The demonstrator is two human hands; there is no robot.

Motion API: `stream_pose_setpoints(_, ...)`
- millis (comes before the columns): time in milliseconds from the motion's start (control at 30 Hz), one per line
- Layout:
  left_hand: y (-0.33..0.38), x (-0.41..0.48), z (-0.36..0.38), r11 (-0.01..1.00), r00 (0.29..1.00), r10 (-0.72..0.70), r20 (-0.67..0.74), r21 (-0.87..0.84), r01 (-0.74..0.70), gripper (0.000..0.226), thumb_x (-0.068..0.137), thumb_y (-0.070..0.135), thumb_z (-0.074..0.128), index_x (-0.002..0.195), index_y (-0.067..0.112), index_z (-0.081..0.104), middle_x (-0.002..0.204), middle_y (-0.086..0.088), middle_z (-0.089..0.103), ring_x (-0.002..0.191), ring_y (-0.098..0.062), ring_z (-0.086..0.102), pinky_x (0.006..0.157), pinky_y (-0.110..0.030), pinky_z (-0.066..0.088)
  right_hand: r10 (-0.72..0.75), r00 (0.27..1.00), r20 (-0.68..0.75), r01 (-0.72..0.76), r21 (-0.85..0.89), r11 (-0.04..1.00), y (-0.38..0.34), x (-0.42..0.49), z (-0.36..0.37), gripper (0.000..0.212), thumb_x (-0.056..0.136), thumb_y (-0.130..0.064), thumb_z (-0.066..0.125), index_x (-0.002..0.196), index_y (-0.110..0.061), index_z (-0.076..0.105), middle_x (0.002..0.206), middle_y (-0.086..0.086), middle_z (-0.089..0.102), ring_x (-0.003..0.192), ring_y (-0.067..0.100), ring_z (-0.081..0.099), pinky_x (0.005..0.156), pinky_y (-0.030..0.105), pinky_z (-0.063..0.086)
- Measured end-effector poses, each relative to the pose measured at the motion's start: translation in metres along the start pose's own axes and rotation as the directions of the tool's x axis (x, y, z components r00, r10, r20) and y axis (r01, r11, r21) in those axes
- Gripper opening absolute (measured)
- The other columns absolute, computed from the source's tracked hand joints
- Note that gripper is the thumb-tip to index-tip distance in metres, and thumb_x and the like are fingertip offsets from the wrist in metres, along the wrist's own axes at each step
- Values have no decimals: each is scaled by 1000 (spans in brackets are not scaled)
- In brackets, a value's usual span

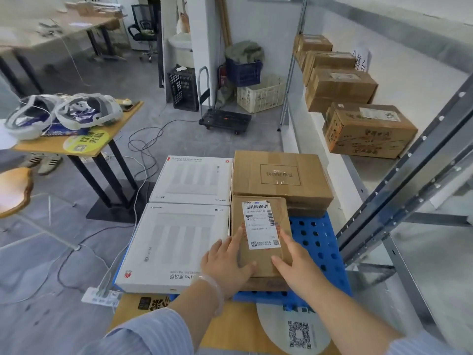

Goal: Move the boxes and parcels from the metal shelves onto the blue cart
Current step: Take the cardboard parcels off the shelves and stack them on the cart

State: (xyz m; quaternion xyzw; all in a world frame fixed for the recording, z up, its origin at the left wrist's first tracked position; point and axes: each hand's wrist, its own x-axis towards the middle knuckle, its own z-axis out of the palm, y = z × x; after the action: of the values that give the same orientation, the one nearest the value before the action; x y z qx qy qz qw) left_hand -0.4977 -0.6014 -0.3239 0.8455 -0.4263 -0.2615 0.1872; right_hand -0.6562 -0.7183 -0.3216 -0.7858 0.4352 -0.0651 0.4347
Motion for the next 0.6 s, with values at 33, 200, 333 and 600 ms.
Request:
stream_pose_setpoints(33,0,1,1,1000,1000,-4,-5,4,4,84,77,68,39,141,56,-15,158,16,14,146,-19,6,116,-40,8,0,1000,0,0,-6,1000,1,1,0,71,93,-45,54,144,-60,6,148,-14,31,120,-1,31,98,28,36)
stream_pose_setpoints(200,0,0,2,999,999,-9,-51,50,12,84,79,66,41,143,54,-11,160,8,6,145,-15,7,116,-39,11,-13,1000,14,14,-44,999,-1,2,2,74,94,-45,53,147,-54,3,151,-12,27,120,1,30,97,30,37)
stream_pose_setpoints(333,0,1,-3,997,1000,5,-5,77,-4,85,79,67,40,144,52,-12,161,8,1,146,-16,4,116,-41,10,-3,1000,3,4,-58,998,-8,-2,-3,77,92,-46,55,149,-50,4,157,-8,19,138,13,27,111,39,32)
stream_pose_setpoints(600,9,3,-24,969,986,163,-42,197,-152,83,82,69,39,146,49,-11,161,9,-6,147,-18,-3,118,-44,5,-26,991,-133,-5,-227,974,-24,-30,-12,83,86,-59,57,148,-51,2,160,-15,0,146,12,3,116,41,17)
